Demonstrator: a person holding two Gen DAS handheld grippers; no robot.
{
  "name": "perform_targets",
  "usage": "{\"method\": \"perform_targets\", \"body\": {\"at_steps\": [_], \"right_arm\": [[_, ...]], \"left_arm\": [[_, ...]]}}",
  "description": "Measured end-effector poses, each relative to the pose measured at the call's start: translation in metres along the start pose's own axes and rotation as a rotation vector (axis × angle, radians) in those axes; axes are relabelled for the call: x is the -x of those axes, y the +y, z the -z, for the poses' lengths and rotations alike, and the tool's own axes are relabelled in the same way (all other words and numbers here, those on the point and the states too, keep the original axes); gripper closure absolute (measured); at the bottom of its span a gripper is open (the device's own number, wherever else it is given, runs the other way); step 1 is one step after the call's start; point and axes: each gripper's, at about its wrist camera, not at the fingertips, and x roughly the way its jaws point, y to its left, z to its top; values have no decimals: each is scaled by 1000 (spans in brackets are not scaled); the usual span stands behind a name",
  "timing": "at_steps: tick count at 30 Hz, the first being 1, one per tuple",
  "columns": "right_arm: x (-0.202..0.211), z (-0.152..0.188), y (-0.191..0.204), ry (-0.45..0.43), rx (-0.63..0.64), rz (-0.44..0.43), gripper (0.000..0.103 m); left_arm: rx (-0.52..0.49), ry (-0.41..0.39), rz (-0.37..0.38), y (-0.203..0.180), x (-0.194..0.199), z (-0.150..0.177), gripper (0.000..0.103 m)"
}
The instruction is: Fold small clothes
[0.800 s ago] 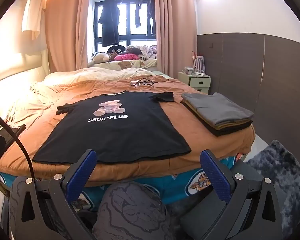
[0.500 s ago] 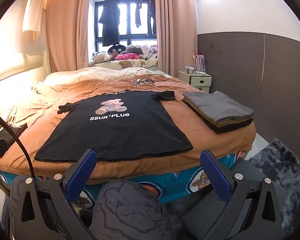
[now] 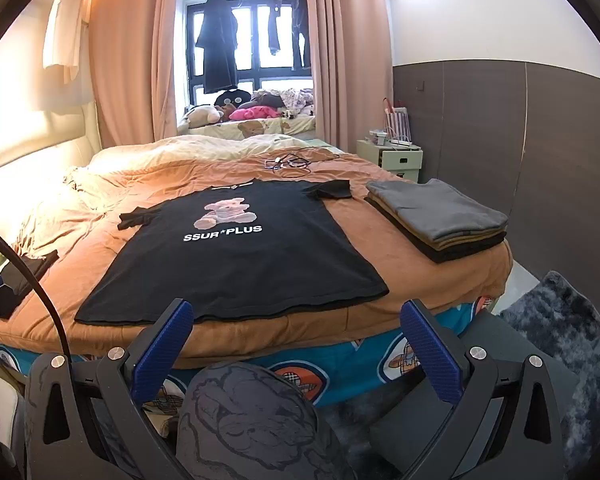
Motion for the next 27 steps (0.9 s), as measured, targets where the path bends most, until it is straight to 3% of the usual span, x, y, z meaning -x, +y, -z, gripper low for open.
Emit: {"method": "perform_targets", "body": {"at_steps": [27], "right_arm": [[21, -3, -9, -52, -13, 7, 0]], "left_arm": [[-2, -57, 25, -11, 40, -9, 1]]}}
